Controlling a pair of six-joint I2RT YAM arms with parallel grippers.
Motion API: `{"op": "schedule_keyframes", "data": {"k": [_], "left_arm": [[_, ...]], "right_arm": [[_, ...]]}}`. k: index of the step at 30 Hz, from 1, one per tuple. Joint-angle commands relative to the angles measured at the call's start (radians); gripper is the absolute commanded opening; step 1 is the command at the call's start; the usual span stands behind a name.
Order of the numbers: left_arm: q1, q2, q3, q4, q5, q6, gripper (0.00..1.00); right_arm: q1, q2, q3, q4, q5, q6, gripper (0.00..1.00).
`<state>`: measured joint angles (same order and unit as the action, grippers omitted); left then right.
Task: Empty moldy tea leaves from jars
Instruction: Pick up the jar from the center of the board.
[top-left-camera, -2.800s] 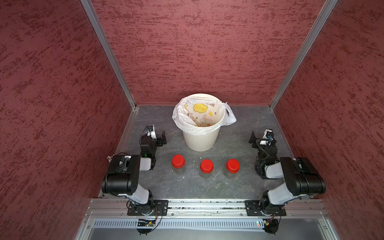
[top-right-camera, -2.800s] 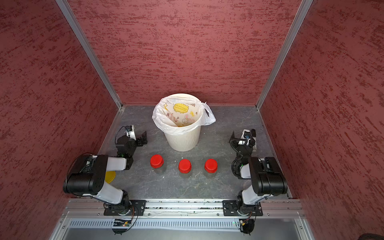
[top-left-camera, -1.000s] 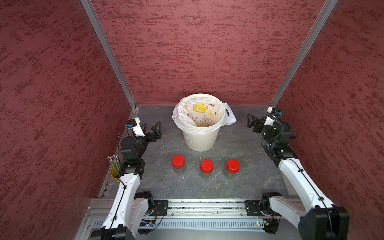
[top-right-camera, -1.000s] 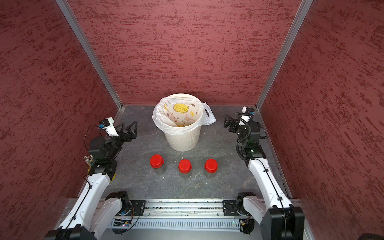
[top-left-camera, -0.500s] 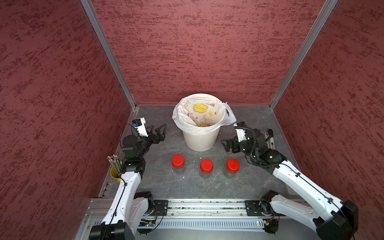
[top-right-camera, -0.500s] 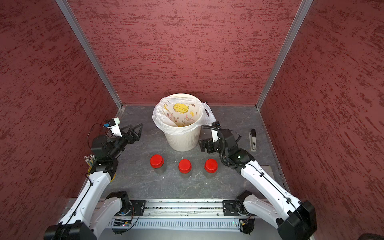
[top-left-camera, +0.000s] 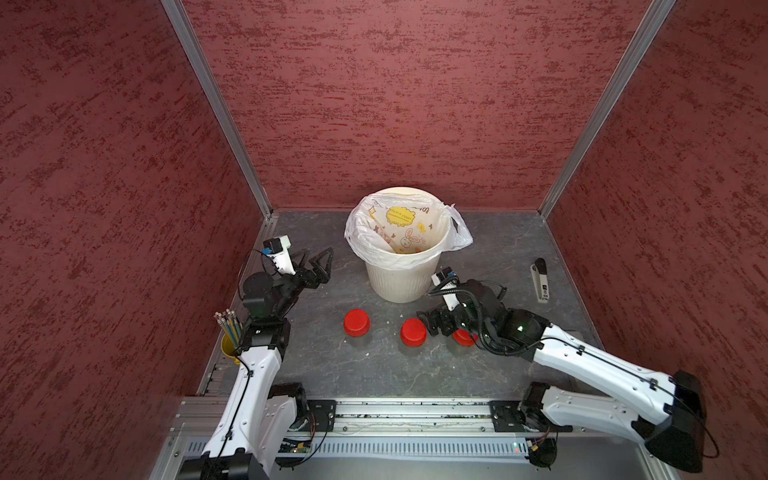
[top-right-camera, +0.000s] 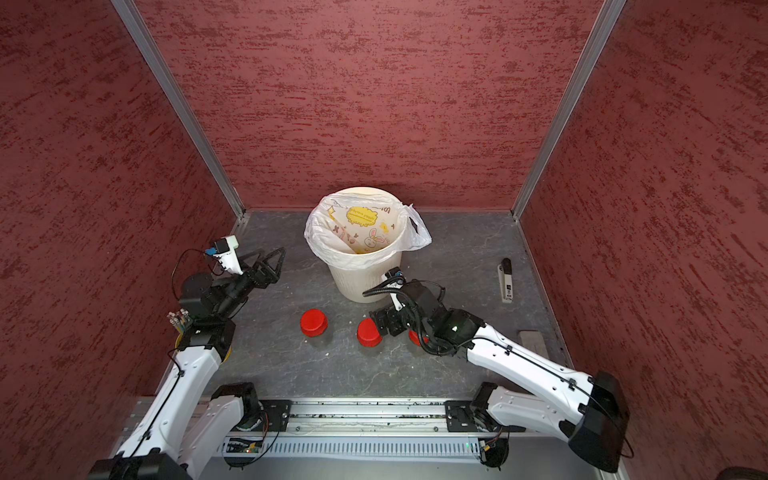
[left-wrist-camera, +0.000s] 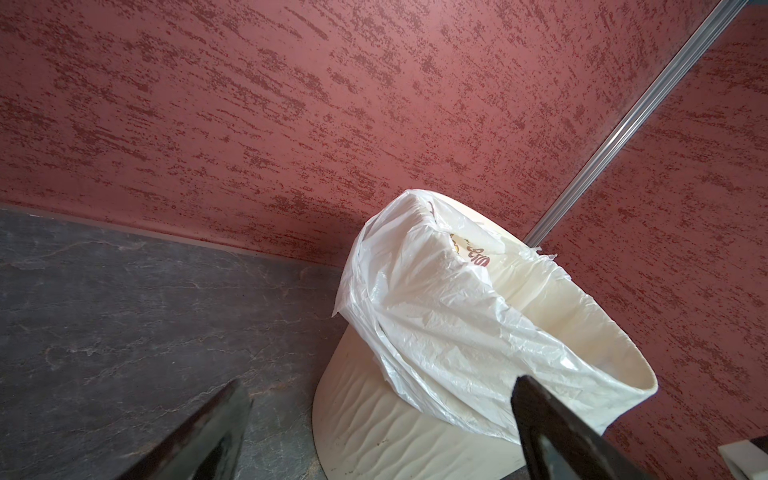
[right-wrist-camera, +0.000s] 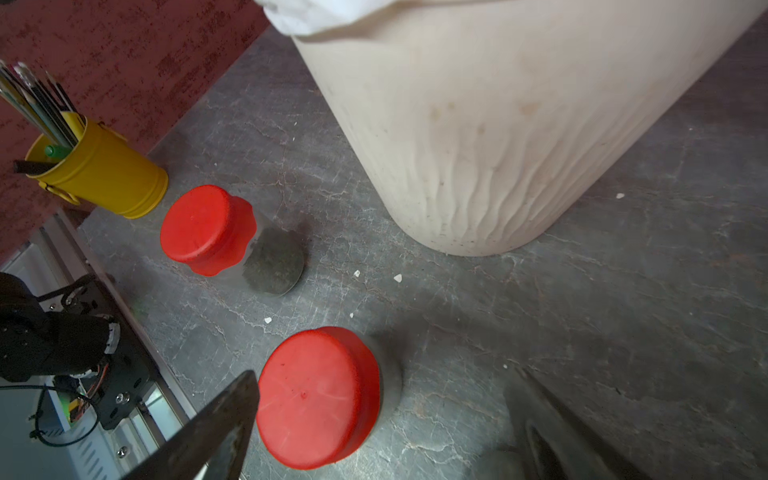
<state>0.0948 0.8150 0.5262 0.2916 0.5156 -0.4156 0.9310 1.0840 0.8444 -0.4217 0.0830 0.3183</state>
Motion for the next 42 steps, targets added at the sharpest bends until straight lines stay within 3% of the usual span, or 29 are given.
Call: {"op": "schedule_keyframes", "data": {"k": [1,14,34,42], "left_arm": [[-0.006,-0.014,-0.002,0.009,0.008,-0.013,1.0],[-0.007,-0.021,0.0,0.003,0.017,-0.007,1.0],[-0.007,-0.026,-0.006,0.004,0.025,-0.008,1.0],[-0.009,-0.033,-0.009,0.003,0.024,-0.008,1.0]], "right_arm": [[0.06,0.03,0.038,0.008,0.091,0.013,0.93],[0.139,0.136,0.013,0.09,0.051,0.017,0.9],[0.152,0.238,-0.048,0.146,0.104,0.055,0.89],[0.153,0.254,-0.072,0.183,0.093,0.06,0.83]]}}
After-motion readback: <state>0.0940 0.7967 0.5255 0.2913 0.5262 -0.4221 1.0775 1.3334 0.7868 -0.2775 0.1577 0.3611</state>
